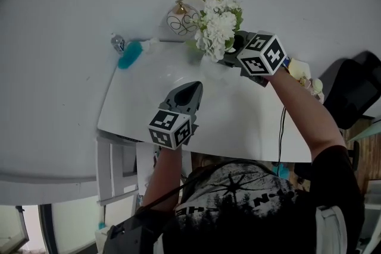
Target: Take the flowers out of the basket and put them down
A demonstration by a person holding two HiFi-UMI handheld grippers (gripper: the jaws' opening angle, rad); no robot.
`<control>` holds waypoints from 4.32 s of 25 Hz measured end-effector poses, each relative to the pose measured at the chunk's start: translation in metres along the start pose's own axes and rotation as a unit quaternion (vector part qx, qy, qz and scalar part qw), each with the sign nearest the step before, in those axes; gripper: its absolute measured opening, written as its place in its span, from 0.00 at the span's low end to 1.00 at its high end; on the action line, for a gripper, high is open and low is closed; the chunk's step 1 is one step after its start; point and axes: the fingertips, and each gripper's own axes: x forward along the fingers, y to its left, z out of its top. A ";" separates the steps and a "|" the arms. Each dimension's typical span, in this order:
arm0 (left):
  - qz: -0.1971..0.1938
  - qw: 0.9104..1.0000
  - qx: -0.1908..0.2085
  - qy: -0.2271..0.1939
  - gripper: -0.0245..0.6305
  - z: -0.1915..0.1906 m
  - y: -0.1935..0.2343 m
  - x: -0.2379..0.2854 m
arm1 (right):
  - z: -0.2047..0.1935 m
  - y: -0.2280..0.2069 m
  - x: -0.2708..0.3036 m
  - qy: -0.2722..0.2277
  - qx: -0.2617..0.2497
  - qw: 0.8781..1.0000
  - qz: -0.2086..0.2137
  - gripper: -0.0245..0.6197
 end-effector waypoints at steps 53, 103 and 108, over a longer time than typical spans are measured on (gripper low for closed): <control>-0.068 0.990 0.054 0.107 0.05 -0.142 -0.217 0.141 | -0.313 -0.004 -0.204 0.037 0.048 0.992 -0.111 0.42; -0.085 0.985 0.015 0.152 0.05 -0.196 -0.249 0.145 | -0.348 -0.020 -0.204 -0.047 0.127 0.973 -0.187 0.49; -0.079 0.987 0.020 0.135 0.05 -0.181 -0.248 0.143 | -0.344 -0.009 -0.221 -0.052 0.135 0.970 -0.194 0.49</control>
